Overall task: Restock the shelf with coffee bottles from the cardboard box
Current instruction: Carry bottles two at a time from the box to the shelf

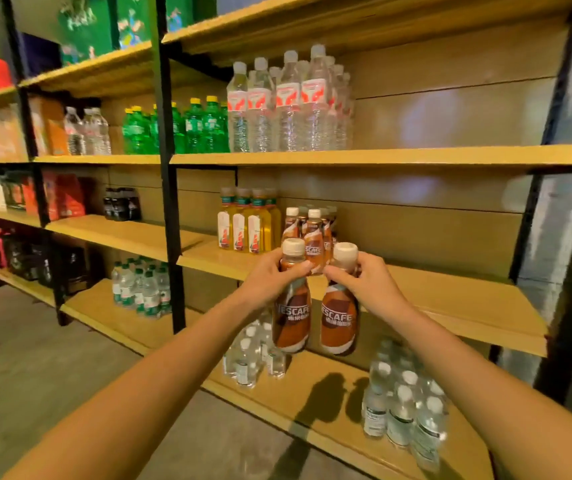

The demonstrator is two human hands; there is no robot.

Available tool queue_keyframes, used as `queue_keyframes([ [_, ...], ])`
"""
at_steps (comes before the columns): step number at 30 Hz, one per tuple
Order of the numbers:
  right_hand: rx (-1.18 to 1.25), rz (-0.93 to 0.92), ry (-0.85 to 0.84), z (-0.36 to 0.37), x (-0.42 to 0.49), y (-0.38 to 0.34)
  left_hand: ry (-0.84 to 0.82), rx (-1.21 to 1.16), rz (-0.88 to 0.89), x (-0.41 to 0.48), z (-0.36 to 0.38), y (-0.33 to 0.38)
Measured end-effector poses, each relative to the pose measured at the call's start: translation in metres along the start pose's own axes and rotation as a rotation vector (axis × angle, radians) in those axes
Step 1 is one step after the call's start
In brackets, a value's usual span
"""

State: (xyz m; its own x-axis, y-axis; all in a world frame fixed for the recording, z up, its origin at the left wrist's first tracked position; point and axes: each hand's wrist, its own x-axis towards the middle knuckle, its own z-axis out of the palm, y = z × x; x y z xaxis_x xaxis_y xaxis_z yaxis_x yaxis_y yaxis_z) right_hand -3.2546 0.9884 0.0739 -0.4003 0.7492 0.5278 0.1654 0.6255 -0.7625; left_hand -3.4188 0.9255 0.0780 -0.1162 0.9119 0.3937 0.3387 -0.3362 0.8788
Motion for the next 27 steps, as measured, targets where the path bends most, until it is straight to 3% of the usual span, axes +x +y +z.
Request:
queue_keyframes([
  [6,-0.099,0.086,0.223,-0.01,0.047,0.024,-0.2,-0.034,0.087,0.096,0.009,-0.031],
  [13,-0.182,0.228,0.415,-0.022,0.101,0.047,-0.374,-0.155,0.064,0.184,0.026,-0.059],
  [27,-0.166,0.299,0.258,-0.057,0.143,0.093,-0.481,-0.336,0.022,0.247,0.069,-0.077],
])
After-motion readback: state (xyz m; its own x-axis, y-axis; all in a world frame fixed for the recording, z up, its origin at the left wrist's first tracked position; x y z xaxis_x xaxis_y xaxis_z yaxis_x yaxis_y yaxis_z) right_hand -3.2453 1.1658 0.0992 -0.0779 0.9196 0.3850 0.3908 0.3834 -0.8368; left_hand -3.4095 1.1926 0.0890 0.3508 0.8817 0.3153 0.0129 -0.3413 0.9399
